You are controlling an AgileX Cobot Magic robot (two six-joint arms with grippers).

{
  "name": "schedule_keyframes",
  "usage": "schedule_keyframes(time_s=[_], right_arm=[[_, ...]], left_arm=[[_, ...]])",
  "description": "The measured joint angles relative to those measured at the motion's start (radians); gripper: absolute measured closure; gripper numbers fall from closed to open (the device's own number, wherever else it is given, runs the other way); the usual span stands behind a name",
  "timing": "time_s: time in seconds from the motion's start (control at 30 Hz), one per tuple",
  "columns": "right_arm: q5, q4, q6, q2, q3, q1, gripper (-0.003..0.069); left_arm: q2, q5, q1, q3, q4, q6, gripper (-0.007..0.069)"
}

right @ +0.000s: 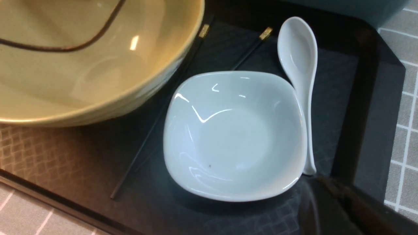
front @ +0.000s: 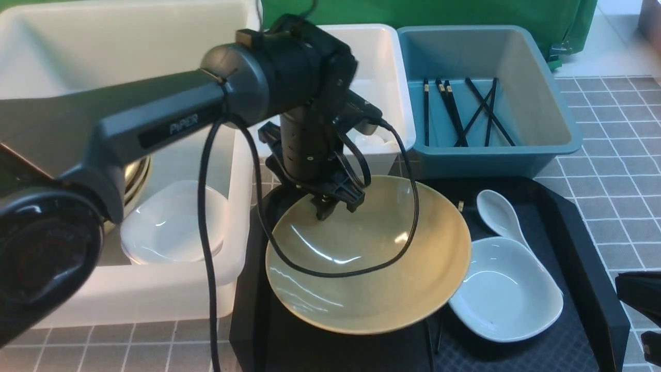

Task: On grey table put chopsticks spoon bowls plates into blue grey white boxes.
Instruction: 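Grasp the large bowl on the tray by its rim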

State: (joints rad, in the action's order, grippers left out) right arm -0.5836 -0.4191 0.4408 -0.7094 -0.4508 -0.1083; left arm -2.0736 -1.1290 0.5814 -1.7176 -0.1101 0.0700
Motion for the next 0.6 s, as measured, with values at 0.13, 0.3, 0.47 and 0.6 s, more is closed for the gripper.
schedule_keyframes(time_s=[0.13, 0.3, 0.47, 0.6], right_arm=[[0.000, -0.003, 0.000, 0.000, 0.000, 0.000, 0.0613], [-0.001, -0.011, 0.000, 0.000, 0.000, 0.000, 0.0613], [-0.002, -0.012, 0.000, 0.000, 0.000, 0.000, 0.0613], [-0.004, -0.014, 0.000, 0.000, 0.000, 0.000, 0.0613]], left_arm=[[0.000, 0.001, -0.013, -0.001, 0.073, 0.034, 0.0412], [0.004, -0.014, -0.017, -0.003, 0.137, 0.056, 0.0533], [0.008, -0.034, -0.021, -0.012, 0.190, 0.086, 0.0572], [0.018, -0.037, -0.022, -0.012, 0.203, 0.097, 0.0576]])
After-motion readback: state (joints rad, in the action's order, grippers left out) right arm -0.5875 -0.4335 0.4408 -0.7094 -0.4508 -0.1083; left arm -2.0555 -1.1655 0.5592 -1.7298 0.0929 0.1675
